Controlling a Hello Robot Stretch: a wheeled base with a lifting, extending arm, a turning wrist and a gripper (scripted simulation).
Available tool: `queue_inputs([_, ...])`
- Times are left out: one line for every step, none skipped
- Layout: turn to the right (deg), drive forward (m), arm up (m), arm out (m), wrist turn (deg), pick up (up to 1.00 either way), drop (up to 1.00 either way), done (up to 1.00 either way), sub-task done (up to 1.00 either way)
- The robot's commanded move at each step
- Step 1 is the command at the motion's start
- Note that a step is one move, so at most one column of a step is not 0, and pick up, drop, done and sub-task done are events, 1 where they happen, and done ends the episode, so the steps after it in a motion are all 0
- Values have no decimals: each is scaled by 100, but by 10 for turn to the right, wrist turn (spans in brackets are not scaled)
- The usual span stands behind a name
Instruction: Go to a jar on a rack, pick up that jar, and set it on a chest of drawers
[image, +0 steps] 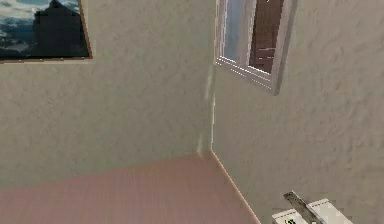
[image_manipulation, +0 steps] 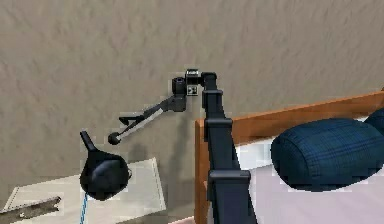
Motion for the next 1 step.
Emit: queue_inputs([0,0,8,0,0,0,0,0,0])
